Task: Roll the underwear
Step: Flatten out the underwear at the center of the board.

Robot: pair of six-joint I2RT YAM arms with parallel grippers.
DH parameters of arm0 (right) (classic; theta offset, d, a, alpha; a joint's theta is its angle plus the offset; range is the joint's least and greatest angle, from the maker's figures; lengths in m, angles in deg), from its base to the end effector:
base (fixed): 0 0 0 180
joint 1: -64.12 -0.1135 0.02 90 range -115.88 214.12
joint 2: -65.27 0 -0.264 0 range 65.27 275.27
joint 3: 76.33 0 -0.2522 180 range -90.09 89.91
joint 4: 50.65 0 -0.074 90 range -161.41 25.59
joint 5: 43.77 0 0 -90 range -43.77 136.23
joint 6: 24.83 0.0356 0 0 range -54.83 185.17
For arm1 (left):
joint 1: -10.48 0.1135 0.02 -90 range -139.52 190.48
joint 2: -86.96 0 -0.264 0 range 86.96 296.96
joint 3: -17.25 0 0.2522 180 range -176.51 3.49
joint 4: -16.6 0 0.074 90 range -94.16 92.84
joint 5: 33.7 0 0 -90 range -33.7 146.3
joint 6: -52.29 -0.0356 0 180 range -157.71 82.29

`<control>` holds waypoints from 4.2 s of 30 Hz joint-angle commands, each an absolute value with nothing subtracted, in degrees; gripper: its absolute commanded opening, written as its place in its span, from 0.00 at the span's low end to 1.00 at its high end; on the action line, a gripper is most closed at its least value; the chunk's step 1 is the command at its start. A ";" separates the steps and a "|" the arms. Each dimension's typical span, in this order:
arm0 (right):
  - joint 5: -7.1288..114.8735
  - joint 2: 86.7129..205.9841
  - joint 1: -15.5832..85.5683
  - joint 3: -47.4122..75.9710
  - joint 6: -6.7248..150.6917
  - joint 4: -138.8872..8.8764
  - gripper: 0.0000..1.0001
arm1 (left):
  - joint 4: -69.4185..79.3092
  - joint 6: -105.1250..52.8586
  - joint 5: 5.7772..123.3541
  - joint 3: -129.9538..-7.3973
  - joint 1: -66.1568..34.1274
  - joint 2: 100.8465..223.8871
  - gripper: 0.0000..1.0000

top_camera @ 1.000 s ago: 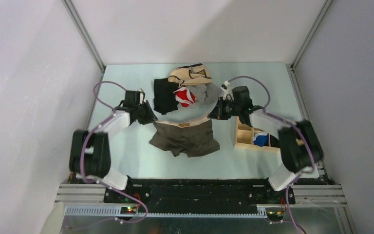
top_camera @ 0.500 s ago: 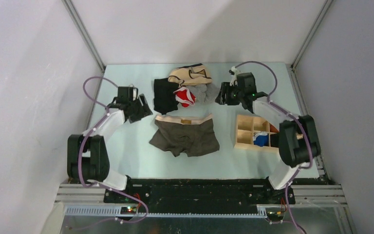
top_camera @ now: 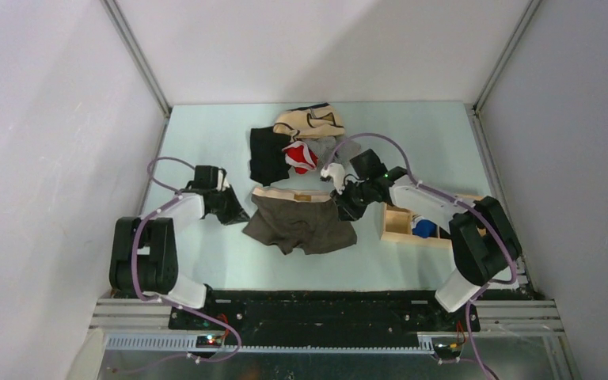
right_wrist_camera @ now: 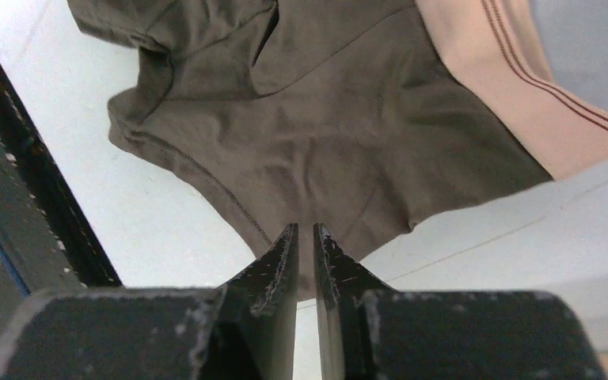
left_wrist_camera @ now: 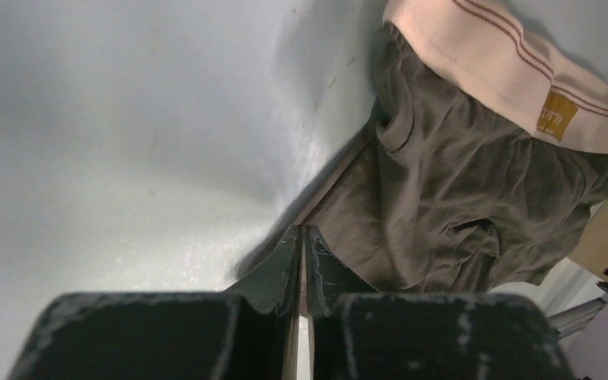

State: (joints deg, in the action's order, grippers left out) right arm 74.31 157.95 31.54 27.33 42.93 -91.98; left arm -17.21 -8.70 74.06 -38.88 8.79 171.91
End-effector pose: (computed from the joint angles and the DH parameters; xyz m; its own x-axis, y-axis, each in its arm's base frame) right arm 0.2697 0.1922 0.2172 -0.3989 -0.6512 -0.6455 -0.9056 0.3905 0.1657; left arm 0.2669 -0.0187 0.1591 -0.8579 -0.4367 -0.2707 -0.2833 0.8416 -0.4599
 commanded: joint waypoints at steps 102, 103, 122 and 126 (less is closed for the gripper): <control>78.75 185.58 43.01 6.32 66.41 -92.64 0.31 | -11.10 -18.72 42.17 -50.20 -3.76 178.43 0.02; 76.71 185.85 42.43 5.67 66.40 -92.91 0.37 | -11.47 -18.81 41.72 -51.55 -3.76 178.62 0.15; 78.56 163.12 37.08 19.37 31.72 -111.49 0.24 | -34.81 -15.84 68.60 -48.29 9.83 172.32 0.03; 76.68 165.19 32.79 20.11 28.11 -110.79 0.18 | -30.75 -13.73 71.90 -41.89 9.19 171.63 0.00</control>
